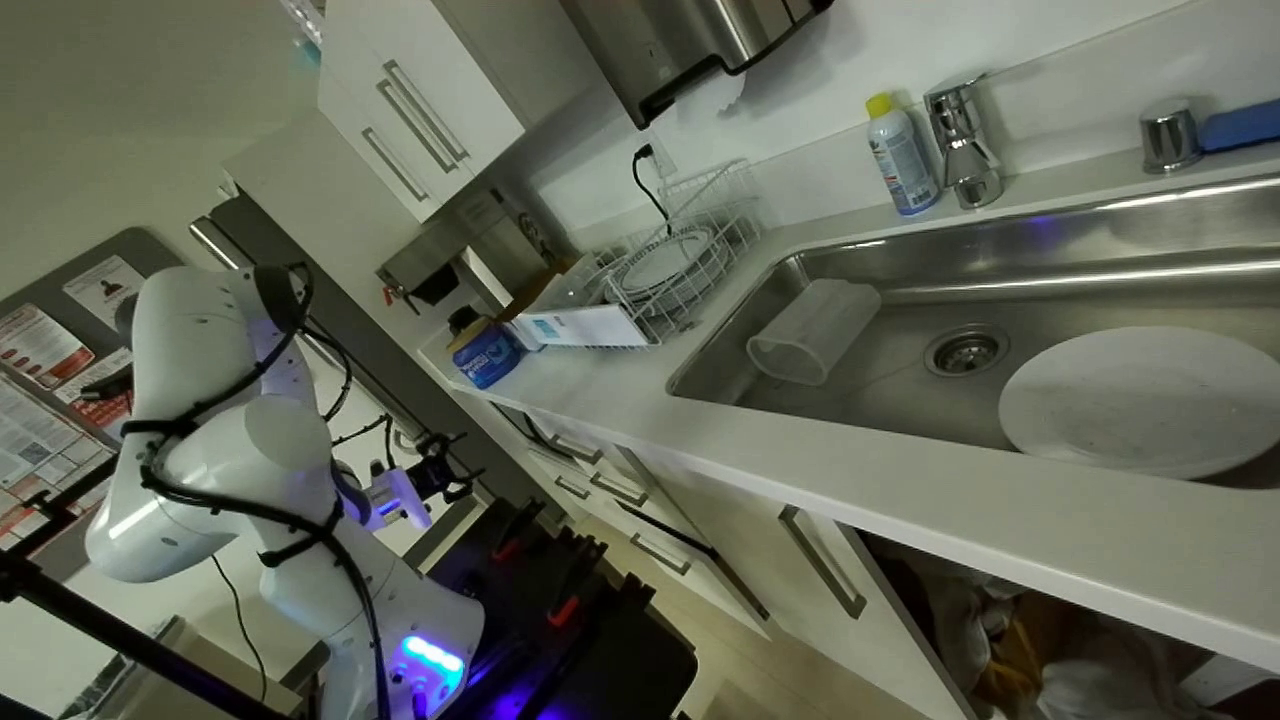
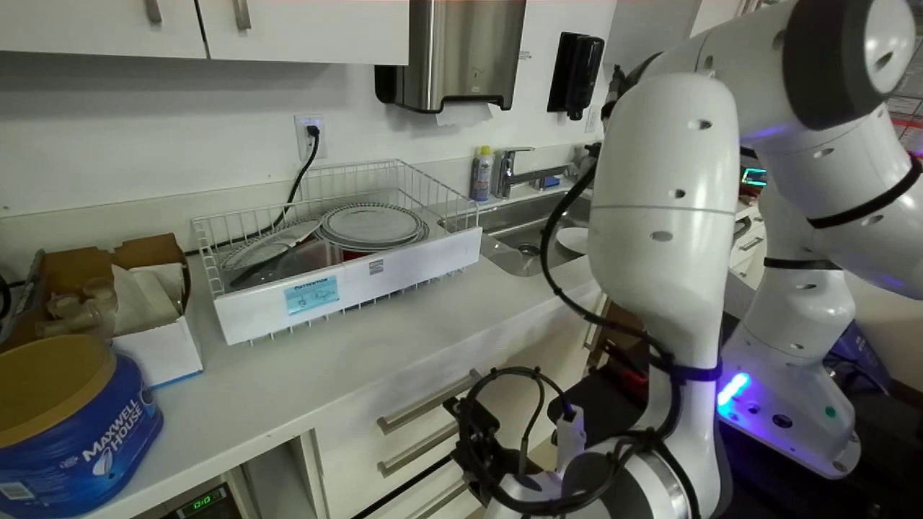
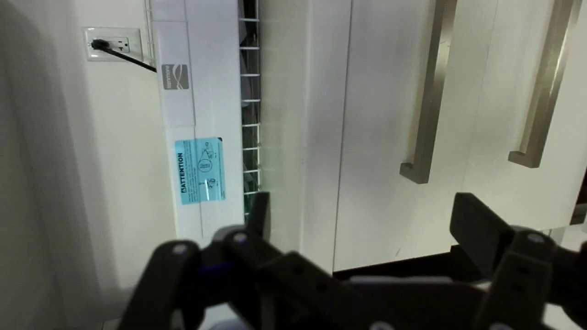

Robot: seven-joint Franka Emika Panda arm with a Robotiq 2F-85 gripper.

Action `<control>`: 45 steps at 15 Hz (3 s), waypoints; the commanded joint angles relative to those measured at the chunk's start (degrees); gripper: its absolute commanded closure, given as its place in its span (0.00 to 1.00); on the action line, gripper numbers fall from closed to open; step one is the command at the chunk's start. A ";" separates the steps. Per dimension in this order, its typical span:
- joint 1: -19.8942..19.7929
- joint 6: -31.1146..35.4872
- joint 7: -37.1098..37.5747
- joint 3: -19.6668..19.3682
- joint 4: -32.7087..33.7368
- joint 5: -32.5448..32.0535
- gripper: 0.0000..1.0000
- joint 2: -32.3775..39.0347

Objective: Open the first top drawer

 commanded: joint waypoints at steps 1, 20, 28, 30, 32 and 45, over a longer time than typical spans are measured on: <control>4.59 -3.37 1.59 -5.09 8.14 -1.51 0.00 8.51; 11.22 -9.42 2.20 -13.06 25.84 -5.05 0.00 25.38; 11.92 -16.57 -2.99 -15.17 35.72 -4.28 0.00 33.08; 11.49 -16.37 -3.93 -15.92 36.90 -4.80 0.00 33.98; 11.08 -15.65 -5.00 -16.74 37.79 -5.28 0.00 34.54; 6.26 -6.76 -4.17 -19.22 38.55 -14.38 0.04 34.83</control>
